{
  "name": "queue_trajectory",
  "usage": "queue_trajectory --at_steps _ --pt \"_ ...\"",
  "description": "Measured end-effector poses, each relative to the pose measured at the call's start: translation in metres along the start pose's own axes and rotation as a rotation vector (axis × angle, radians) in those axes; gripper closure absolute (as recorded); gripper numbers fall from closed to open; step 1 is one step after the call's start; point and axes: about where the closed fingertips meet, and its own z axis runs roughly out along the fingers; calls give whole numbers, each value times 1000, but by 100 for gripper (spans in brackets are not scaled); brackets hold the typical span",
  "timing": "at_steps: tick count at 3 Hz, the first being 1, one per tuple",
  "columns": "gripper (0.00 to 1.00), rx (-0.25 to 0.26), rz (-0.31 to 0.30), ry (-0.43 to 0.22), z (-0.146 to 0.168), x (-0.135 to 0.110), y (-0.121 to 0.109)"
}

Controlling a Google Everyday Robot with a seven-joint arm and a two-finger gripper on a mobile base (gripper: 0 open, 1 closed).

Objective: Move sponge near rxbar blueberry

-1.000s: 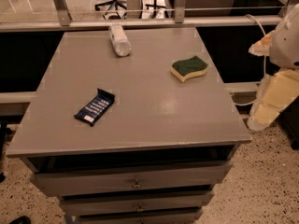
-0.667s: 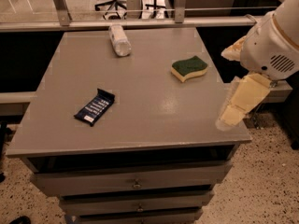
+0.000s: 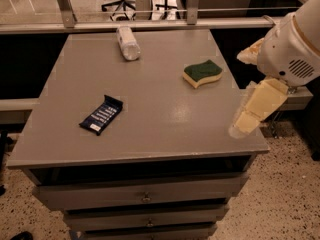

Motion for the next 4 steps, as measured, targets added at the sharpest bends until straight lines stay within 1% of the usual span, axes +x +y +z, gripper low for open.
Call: queue_trajectory --at_steps 1,2,3,4 --pt "0 5 35 -59 28 -11 -17" --pt "0 39 52 -124 60 -32 -46" --pt "0 78 88 -170 90 -43 -77" --pt "0 148 157 -189 114 -29 -115"
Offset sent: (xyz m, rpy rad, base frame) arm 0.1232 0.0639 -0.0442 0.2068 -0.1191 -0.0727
